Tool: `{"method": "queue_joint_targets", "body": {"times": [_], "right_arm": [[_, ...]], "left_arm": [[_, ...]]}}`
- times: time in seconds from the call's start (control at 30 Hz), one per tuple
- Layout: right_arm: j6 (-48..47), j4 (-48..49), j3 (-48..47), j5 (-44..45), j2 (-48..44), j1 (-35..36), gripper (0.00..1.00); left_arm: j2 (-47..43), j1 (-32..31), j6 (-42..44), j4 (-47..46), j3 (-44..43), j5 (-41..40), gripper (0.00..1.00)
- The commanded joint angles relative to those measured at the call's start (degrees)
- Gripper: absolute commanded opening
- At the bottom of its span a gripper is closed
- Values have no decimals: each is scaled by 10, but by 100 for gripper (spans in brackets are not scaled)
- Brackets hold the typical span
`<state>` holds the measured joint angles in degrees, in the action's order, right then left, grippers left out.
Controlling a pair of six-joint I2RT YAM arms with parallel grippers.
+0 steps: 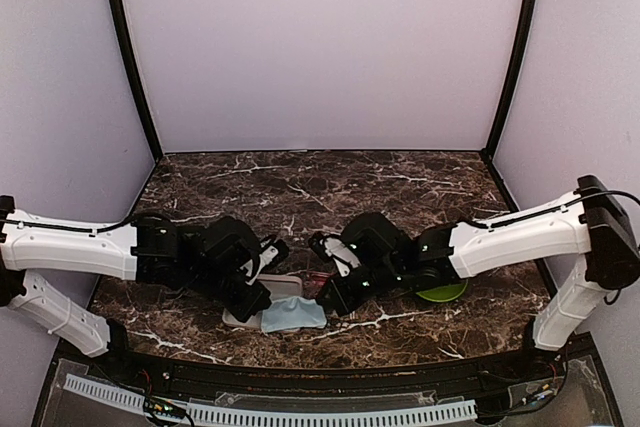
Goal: Organize the sunglasses
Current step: Place the glasses cleaning cloth in the sunglasses case.
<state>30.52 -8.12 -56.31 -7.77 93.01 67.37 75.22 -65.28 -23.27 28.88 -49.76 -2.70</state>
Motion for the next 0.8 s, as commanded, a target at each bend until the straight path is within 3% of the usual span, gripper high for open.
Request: {"method": "queue_joint_targets", "body": {"times": [0.0,0.4,0.77], "right_arm": [[7,35,-37,-6,39,11,0],[11,37,-118,-14,116,19,0],[10,20,-136,-10,120,20,0]], "left_arm": [[-14,0,-15,63,12,-43,0],[-24,32,-5,112,17,-62,0],[-30,46,-3,122,1,-59,0]]}}
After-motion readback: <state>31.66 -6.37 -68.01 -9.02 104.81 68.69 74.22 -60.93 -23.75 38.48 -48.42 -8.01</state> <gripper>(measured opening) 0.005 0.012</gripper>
